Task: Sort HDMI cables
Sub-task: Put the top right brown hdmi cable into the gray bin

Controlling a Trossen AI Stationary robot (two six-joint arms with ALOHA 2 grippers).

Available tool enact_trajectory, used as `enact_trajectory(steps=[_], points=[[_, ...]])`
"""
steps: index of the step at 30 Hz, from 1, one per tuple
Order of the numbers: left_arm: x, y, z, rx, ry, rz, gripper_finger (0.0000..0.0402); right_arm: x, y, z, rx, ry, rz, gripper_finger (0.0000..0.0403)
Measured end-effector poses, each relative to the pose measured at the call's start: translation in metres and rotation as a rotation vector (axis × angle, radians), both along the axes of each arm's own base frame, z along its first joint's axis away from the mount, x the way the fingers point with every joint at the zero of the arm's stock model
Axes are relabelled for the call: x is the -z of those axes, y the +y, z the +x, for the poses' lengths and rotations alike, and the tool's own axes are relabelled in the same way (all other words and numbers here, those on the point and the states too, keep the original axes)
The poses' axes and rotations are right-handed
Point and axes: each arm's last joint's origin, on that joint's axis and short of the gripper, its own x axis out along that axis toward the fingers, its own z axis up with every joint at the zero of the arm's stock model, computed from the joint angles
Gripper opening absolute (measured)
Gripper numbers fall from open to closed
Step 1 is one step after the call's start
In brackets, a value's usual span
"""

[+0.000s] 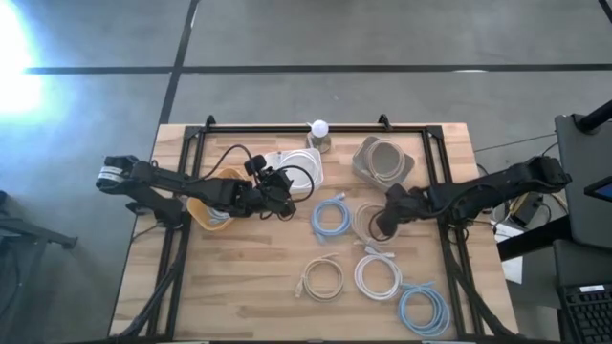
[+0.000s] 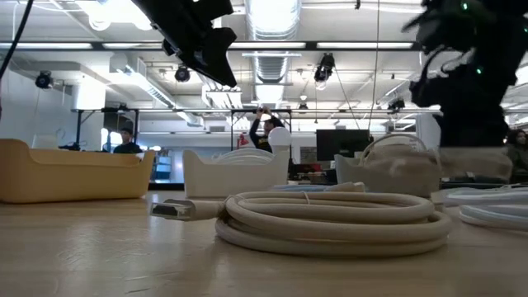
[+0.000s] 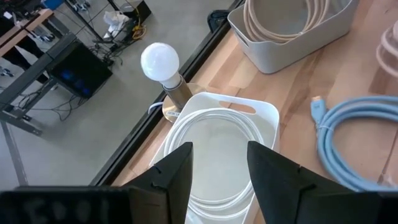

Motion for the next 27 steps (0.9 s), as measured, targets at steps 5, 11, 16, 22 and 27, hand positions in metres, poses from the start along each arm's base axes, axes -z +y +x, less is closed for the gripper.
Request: enact_trajectory(steps=[5, 11, 16, 22, 27], points=[[0.000, 0.000, 0.000, 0.000, 0.000, 0.000, 0.0163, -0.023, 0.001, 0.013, -0.059, -0.066, -0.054, 0.0018], [0.000, 0.000, 0.000, 0.000, 0.000, 0.000, 0.0163, -0.052, -0.002, 0.024, -0.108, -0.124, -0.257, 0.0018], [0.000, 0.000, 0.000, 0.000, 0.000, 0.000, 0.0163, -0.078, -0.009, 0.027, -0.067, -0.109, -0.525, 0.0018], [0.000, 0.000, 0.000, 0.000, 0.000, 0.000, 0.0163, -0.097, -0.024, 0.026, 0.025, -0.042, -0.718, 0.0018], [0.000, 0.000, 0.000, 0.000, 0.000, 0.000, 0.0163, -0.096, -0.044, 0.023, 0.112, 0.042, -0.803, 0.0018]])
